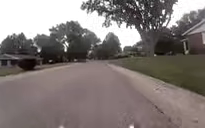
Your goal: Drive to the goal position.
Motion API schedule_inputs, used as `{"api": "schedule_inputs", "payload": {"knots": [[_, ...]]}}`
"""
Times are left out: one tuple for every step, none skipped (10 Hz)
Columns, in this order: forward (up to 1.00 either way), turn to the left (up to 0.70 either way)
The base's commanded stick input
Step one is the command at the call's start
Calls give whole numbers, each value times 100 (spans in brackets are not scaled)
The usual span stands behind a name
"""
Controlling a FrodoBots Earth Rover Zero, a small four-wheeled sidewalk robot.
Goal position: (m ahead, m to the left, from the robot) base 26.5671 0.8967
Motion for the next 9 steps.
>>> {"api": "schedule_inputs", "payload": {"knots": [[100,-16],[100,-34],[100,-38],[100,-18],[100,0],[100,0],[100,0],[100,0],[100,0]]}}
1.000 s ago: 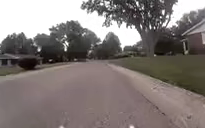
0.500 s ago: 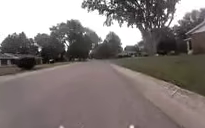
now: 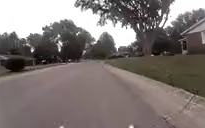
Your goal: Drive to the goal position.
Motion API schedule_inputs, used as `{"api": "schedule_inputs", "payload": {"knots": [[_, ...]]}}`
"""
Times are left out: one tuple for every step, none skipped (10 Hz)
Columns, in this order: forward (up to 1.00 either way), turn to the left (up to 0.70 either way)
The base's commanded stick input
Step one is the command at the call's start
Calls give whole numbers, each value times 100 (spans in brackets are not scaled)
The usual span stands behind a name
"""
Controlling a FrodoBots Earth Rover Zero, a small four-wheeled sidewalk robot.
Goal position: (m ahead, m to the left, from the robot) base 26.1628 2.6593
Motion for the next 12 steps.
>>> {"api": "schedule_inputs", "payload": {"knots": [[100,0],[100,0],[100,0],[100,0],[100,0],[100,0],[100,0],[100,0],[100,0],[100,0],[100,0],[100,0]]}}
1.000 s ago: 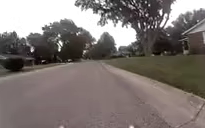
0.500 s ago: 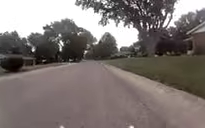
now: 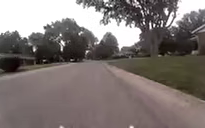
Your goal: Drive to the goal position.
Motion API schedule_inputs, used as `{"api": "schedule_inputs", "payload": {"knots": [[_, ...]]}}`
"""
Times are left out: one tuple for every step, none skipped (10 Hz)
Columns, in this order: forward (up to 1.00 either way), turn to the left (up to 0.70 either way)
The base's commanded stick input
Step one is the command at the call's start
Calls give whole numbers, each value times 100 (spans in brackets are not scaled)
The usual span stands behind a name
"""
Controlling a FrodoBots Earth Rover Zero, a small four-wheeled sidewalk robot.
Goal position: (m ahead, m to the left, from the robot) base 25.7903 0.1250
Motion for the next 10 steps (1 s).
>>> {"api": "schedule_inputs", "payload": {"knots": [[100,0],[100,0],[100,0],[100,0],[100,0],[100,0],[100,0],[100,0],[100,0],[100,0]]}}
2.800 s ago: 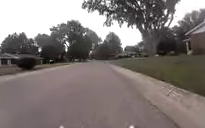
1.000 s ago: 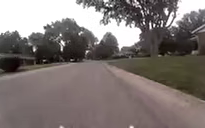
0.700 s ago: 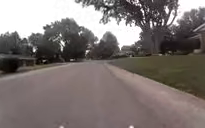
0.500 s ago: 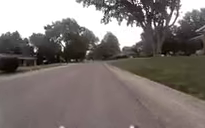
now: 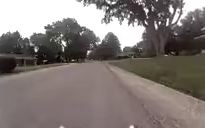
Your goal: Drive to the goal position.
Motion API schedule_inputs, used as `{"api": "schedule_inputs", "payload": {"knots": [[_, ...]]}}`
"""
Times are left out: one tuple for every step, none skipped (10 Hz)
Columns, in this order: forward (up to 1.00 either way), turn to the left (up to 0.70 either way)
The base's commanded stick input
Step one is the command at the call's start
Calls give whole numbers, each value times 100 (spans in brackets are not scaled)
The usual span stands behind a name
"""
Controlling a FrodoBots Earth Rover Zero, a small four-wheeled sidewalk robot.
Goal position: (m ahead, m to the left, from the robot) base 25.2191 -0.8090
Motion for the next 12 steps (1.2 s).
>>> {"api": "schedule_inputs", "payload": {"knots": [[100,0],[100,0],[100,0],[100,0],[100,1],[100,21],[100,40],[100,21],[100,0],[100,0],[100,0],[100,0]]}}
